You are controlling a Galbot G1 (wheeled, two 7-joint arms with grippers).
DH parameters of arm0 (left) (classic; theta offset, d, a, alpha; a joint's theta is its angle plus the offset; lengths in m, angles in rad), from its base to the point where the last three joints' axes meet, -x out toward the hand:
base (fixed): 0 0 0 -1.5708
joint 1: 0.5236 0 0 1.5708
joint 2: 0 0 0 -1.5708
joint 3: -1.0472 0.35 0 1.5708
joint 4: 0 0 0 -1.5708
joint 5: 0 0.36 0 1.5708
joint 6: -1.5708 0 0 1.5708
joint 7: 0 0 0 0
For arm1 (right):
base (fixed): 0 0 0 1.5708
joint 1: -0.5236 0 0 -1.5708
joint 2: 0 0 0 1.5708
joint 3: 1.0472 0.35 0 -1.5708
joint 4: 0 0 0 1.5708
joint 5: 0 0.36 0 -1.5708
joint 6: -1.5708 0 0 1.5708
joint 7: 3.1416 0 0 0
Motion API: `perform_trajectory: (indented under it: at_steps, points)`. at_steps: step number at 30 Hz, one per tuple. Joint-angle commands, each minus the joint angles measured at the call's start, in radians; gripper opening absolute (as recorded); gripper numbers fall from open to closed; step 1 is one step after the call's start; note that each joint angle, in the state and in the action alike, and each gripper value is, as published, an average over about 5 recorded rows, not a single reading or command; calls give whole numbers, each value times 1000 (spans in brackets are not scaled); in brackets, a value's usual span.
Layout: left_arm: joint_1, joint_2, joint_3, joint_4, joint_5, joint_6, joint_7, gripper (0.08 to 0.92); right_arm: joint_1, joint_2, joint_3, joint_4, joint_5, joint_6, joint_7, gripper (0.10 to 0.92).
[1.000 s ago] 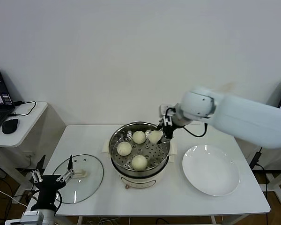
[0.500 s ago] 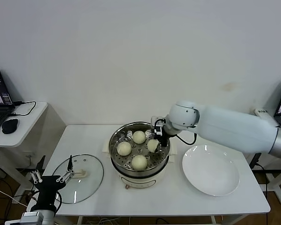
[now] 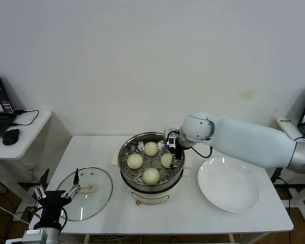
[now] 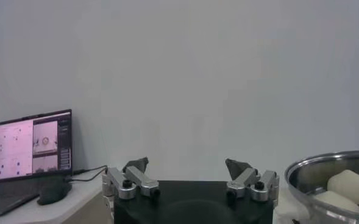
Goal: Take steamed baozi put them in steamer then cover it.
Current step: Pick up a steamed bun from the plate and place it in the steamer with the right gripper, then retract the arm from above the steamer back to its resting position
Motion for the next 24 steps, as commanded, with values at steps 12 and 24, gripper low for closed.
perform_trajectory:
  at_steps: [12, 24]
  points:
    - [-11, 7, 9, 14, -3, -1, 3, 823, -143, -392, 272, 363, 301, 156, 507, 823]
    - [-40, 7, 48, 51, 14, -13, -14, 823, -1291, -435, 1251, 494, 110, 682, 796, 822]
